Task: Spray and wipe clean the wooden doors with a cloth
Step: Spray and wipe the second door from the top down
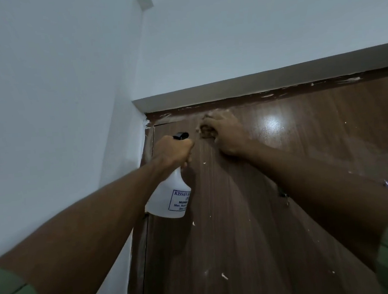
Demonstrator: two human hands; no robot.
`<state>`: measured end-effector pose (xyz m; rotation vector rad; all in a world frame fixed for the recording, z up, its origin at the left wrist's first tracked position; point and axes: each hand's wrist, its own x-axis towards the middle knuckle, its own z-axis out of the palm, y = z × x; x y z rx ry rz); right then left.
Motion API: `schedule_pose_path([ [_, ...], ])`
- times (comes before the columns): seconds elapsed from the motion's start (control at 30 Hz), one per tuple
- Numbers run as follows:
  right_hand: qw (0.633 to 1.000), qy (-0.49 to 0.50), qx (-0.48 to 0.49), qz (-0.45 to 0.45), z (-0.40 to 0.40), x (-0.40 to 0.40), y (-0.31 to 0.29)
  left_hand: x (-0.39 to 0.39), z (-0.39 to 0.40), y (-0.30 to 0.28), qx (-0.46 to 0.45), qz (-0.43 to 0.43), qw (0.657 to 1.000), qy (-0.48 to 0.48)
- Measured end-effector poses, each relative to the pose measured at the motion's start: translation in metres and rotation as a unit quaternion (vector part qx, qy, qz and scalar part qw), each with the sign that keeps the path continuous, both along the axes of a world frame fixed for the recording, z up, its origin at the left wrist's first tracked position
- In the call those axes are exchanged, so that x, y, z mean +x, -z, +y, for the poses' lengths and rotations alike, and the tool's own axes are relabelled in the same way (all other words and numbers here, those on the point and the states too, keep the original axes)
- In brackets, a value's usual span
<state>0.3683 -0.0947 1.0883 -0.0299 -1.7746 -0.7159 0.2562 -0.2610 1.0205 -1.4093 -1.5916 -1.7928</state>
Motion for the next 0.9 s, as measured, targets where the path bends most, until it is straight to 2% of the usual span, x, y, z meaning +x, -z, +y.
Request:
schedule_pose_path([
  [0.1, 0.982, 0.001, 0.087, -0.170, -0.004, 0.005, 0.020, 0.000, 0.001, -0.002, 0.006, -0.026, 1.000, 0.011],
  [0.13, 0.984, 0.002, 0.081, -0.159, -0.004, 0.009, 0.011, 0.000, 0.001, -0.003, 0.008, -0.031, 0.999, 0.016],
  [0.2, 0.999, -0.016, 0.009, -0.051, -0.002, 0.011, -0.016, -0.002, 0.001, -0.005, 0.004, -0.038, 0.999, 0.029],
  [0.27, 0.997, -0.018, -0.061, 0.034, 0.001, 0.010, -0.033, -0.005, 0.005, -0.004, -0.016, -0.029, 0.999, 0.023],
  [0.4, 0.998, -0.009, -0.056, 0.032, 0.007, 0.004, -0.036, -0.014, 0.007, 0.003, -0.031, -0.010, 0.999, -0.031],
  [0.57, 0.998, 0.000, -0.033, 0.051, 0.008, -0.009, -0.019, -0.023, 0.003, 0.005, -0.030, 0.003, 1.000, 0.002],
  [0.63, 0.999, -0.007, 0.023, -0.026, 0.004, -0.024, 0.005, -0.026, 0.003, 0.004, -0.006, 0.004, 1.000, 0.001],
  [0.7, 0.984, 0.004, 0.081, -0.159, 0.003, -0.032, 0.026, -0.027, 0.002, 0.003, 0.009, 0.001, 1.000, 0.007],
  [0.77, 0.969, 0.028, 0.095, -0.225, -0.001, -0.026, 0.018, -0.027, -0.002, 0.003, 0.012, 0.003, 1.000, 0.000],
  [0.83, 0.984, 0.033, 0.051, -0.166, -0.006, -0.022, -0.008, -0.028, -0.008, 0.003, 0.018, 0.006, 1.000, -0.007],
  [0.9, 0.999, 0.016, -0.002, -0.052, -0.011, -0.026, -0.027, -0.033, -0.010, 0.004, 0.020, 0.004, 1.000, -0.006],
])
